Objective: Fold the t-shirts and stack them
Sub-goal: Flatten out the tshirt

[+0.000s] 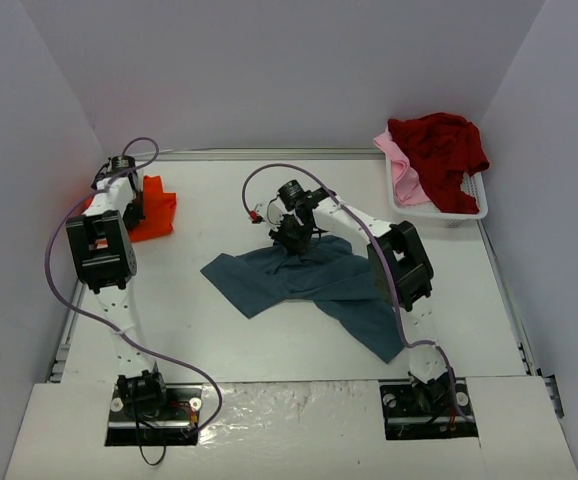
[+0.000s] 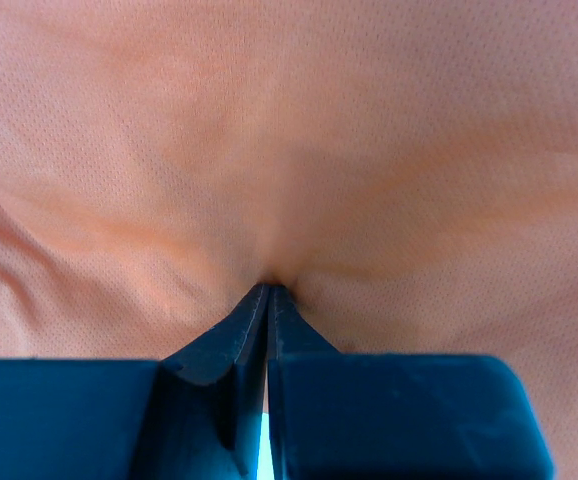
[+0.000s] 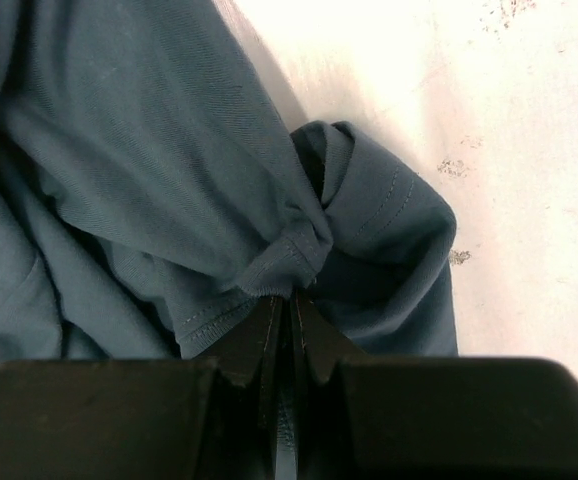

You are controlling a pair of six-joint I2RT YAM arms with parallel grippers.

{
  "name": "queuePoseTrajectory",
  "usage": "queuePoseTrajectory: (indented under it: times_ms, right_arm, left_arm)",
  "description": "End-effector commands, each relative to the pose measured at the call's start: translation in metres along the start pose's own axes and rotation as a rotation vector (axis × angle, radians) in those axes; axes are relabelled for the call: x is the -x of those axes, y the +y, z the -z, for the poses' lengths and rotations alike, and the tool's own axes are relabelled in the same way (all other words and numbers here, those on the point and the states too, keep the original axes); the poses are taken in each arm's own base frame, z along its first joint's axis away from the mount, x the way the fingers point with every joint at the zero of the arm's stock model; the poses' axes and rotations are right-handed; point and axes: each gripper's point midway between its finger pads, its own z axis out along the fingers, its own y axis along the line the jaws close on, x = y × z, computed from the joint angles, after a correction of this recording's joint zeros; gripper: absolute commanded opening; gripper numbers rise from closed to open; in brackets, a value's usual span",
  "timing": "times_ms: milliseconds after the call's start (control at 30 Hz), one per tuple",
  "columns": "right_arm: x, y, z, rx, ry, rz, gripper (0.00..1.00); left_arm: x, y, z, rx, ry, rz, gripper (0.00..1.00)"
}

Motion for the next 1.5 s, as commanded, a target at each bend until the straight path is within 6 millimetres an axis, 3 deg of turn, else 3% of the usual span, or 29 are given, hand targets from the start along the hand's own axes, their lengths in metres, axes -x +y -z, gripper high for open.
queuePoseTrajectory:
  times_ms: [0, 567, 867, 967, 1067, 1133, 1167, 1233, 1267, 1300, 1333, 1367, 1433, 1467]
  right_arm:
    - [-0.009, -0.003, -0.001, -0.003, 0.036, 0.003, 0.00]
    - [-0.017, -0.004, -0.011, 0.006, 0.060, 0.010, 0.00]
    - [-0.018, -0.004, -0.013, 0.005, 0.069, 0.010, 0.00]
    - [-0.017, -0.005, -0.011, 0.001, 0.064, 0.007, 0.00]
    - [-0.014, -0.005, -0.008, -0.005, 0.059, 0.008, 0.00]
    - [-0.012, -0.005, -0.004, -0.010, 0.051, 0.004, 0.00]
    - [-0.011, -0.005, -0.003, -0.012, 0.048, 0.007, 0.00]
    - [-0.010, -0.003, 0.000, -0.013, 0.045, 0.007, 0.00]
    - [-0.009, -0.003, 0.001, -0.016, 0.044, 0.009, 0.00]
    - [-0.008, -0.002, 0.004, -0.021, 0.042, 0.013, 0.00]
    - [-0.008, -0.001, 0.005, -0.021, 0.041, 0.016, 0.00]
    - [-0.008, -0.002, 0.007, -0.026, 0.040, 0.015, 0.00]
    - [-0.004, -0.002, 0.010, -0.035, 0.034, 0.020, 0.00]
    - [-0.003, -0.003, 0.013, -0.042, 0.031, 0.022, 0.00]
  left_arm:
    - [0.008, 0.000, 0.005, 0.006, 0.003, -0.011, 0.02]
    - [0.048, 0.010, -0.006, 0.102, -0.031, -0.038, 0.02]
    - [0.048, 0.000, -0.002, 0.107, -0.023, -0.072, 0.04]
    - [0.055, 0.002, 0.016, 0.109, -0.065, -0.067, 0.19]
    - [0.067, 0.014, 0.056, 0.134, -0.136, -0.051, 0.30]
    - [0.068, 0.021, 0.070, 0.161, -0.156, -0.049, 0.38]
    - [0.073, 0.033, 0.090, 0.211, -0.189, -0.039, 0.41]
    - [0.075, 0.043, 0.105, 0.258, -0.222, -0.028, 0.55]
    - [0.078, 0.055, 0.129, 0.302, -0.264, -0.008, 0.62]
    - [0.079, 0.059, 0.137, 0.314, -0.283, 0.001, 0.67]
    - [0.077, 0.061, 0.141, 0.321, -0.298, 0.005, 0.70]
    - [0.079, 0.067, 0.163, 0.332, -0.342, 0.018, 0.72]
    - [0.077, 0.070, 0.175, 0.345, -0.367, 0.024, 0.76]
    - [0.075, 0.071, 0.191, 0.344, -0.388, 0.026, 0.77]
